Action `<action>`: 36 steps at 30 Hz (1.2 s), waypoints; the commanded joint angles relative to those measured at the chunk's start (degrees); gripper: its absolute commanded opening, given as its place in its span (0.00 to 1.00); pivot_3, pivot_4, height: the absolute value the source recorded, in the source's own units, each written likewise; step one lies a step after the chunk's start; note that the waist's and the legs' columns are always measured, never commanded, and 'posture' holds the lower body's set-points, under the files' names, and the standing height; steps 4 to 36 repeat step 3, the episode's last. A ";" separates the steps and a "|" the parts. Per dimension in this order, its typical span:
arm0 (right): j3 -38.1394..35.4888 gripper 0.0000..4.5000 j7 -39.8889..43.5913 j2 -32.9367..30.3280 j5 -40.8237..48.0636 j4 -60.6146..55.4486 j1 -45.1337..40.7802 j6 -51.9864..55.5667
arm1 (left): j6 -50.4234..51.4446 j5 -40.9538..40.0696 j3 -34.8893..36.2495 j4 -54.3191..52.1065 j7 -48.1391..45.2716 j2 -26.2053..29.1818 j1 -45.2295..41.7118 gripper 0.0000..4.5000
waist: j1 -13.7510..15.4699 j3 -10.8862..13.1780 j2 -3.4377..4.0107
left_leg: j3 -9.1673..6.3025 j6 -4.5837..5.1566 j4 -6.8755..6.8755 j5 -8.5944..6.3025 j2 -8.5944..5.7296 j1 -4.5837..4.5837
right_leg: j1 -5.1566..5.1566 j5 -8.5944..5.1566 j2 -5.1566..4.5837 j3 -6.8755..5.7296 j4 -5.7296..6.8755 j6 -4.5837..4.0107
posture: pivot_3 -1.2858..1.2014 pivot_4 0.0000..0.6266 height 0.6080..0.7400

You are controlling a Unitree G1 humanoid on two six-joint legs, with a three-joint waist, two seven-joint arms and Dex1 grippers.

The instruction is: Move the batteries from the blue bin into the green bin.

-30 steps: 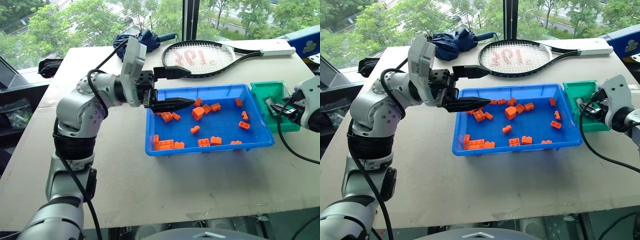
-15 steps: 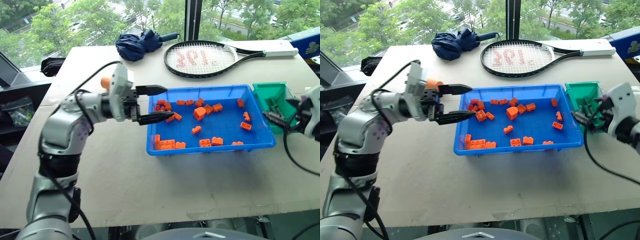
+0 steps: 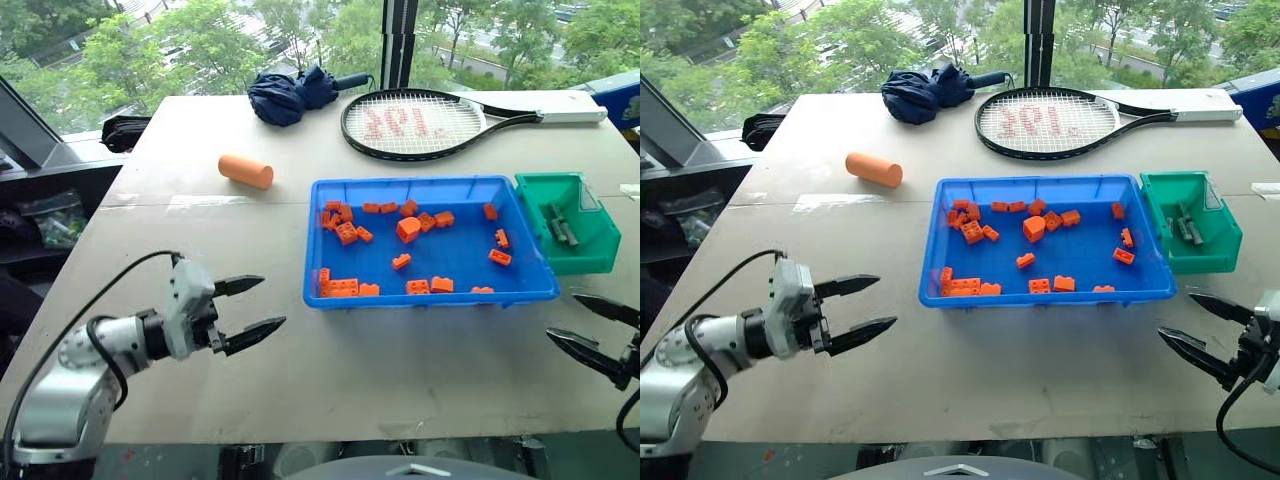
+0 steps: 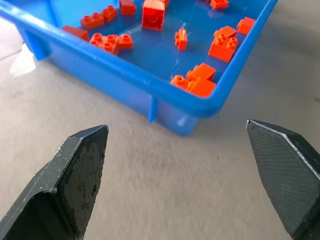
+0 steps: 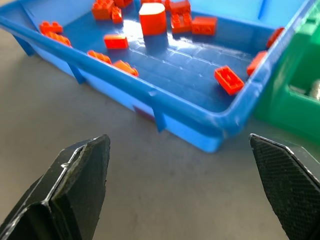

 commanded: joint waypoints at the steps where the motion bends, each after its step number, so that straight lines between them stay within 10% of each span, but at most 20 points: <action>1: 0.26 0.99 3.52 -1.57 -3.21 6.16 0.69 -8.15 | -5.74 3.08 -0.10 -0.07 0.75 -0.80 1.29 1.00 | 0.23 0.00 0.00 | 0.02 -0.01 0.00 0.00 0.00 -0.01 | 0.00 0.00 0.00 0.01 -0.02 0.00 | 0.52 0.24 1.00; 36: 0.71 0.99 4.24 -1.82 -3.48 8.72 -0.01 -10.55 | -7.85 3.98 -0.84 1.22 0.38 -1.37 1.73 1.00 | 0.30 0.00 0.00 | 0.02 -0.06 -0.01 0.03 0.02 -0.01 | -0.01 0.00 0.01 0.00 -0.04 0.00 | 0.52 0.24 1.00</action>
